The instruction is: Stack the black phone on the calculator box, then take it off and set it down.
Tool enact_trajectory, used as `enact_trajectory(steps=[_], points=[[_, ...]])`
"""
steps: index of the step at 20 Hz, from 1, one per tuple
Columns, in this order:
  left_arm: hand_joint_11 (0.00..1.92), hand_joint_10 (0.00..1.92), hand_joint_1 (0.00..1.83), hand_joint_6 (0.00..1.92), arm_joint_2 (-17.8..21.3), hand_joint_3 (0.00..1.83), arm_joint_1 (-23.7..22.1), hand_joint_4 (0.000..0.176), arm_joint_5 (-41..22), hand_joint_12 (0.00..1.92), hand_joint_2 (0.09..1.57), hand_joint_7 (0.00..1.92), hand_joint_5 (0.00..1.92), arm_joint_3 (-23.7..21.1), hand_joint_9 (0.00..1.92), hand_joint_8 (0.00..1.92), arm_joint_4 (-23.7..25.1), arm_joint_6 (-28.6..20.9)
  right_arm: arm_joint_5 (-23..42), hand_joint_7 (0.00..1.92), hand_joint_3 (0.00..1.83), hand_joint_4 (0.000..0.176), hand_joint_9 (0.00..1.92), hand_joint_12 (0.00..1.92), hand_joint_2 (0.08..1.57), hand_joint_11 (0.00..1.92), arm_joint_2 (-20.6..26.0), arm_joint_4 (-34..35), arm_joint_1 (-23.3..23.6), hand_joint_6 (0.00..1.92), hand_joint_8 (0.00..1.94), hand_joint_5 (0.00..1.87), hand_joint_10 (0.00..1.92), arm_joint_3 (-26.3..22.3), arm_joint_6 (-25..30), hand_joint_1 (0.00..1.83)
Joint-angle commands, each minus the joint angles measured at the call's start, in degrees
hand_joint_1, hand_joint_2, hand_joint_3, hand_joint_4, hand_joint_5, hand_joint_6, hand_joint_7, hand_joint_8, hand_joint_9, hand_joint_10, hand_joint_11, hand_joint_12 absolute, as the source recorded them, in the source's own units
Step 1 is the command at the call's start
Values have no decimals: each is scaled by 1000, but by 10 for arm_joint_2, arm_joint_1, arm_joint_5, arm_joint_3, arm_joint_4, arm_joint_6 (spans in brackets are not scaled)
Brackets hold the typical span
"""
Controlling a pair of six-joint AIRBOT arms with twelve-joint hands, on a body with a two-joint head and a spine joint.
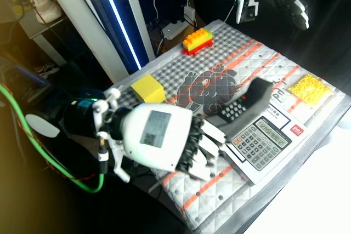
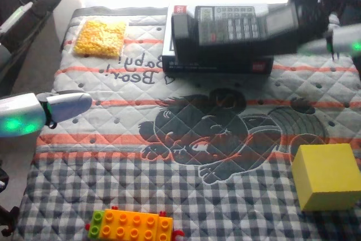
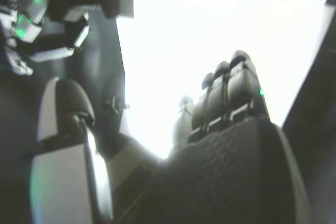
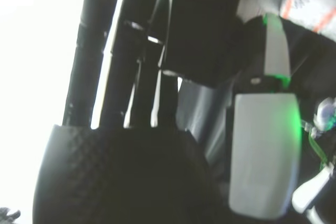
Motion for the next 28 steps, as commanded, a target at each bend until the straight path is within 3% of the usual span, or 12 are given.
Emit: enact_trajectory(steps=[1,3,10,15,17,18,19,20,21,23,26,28], points=[[0,0,1004,4,6,2,-1,176,-74,0,920,0,30,-1,0,0,7,-6,104,1274,0,0,1336,708,1051,1052,13,27,-4,826,580,1020,112,-6,5,1269],[0,0,938,3,10,1,1,176,-77,0,919,0,29,-2,0,0,10,-11,134,1292,0,0,1379,584,1045,1115,24,44,-37,787,557,1036,32,-26,5,1275],[0,0,926,0,12,4,6,176,-77,0,927,0,13,-4,0,0,9,-11,193,1220,0,0,1400,979,1041,953,43,64,-118,589,735,1121,4,-75,6,1274],[0,0,958,4,12,0,7,176,-75,0,923,0,24,-4,0,0,8,-11,196,1221,1,0,1359,758,1044,998,24,76,-152,711,664,1092,4,-68,24,1258],[0,0,949,3,12,0,7,176,-75,0,920,0,26,-4,0,0,8,-11,186,1070,0,0,1333,1278,1073,756,15,85,-161,485,1035,1152,15,-57,26,1271],[0,0,941,2,12,0,7,176,-75,0,919,0,24,-4,0,0,8,-11,182,997,11,0,1117,1264,1097,507,14,86,-162,746,1065,1053,2,-55,26,1231],[0,0,886,0,12,5,7,176,-75,0,933,0,9,-4,0,0,8,-11,178,688,0,26,787,843,1114,380,14,87,-165,55,421,394,0,-54,26,1100],[0,0,886,0,12,5,7,176,-75,0,933,0,9,-4,0,0,8,-11,178,688,0,26,787,843,1114,380,14,88,-165,55,421,394,0,-54,26,1100],[0,0,878,2,12,5,8,176,-75,0,934,0,12,-4,0,0,7,-11,178,571,0,74,643,747,1067,298,14,89,-167,10,127,236,0,-54,26,992],[0,0,897,3,12,1,9,176,-75,0,928,0,15,-5,0,0,7,-11,177,318,0,163,293,544,977,17,14,90,-168,0,5,10,0,-54,26,837],[0,0,857,1,12,1,8,176,-79,0,926,0,13,-5,0,0,7,-13,177,85,0,176,60,42,949,0,20,90,-169,0,2,0,2,-58,26,696],[0,0,836,3,12,6,10,176,-84,0,939,0,18,-5,0,0,8,-22,189,6,0,176,3,1,931,0,31,90,-170,0,0,0,0,-69,26,680]])
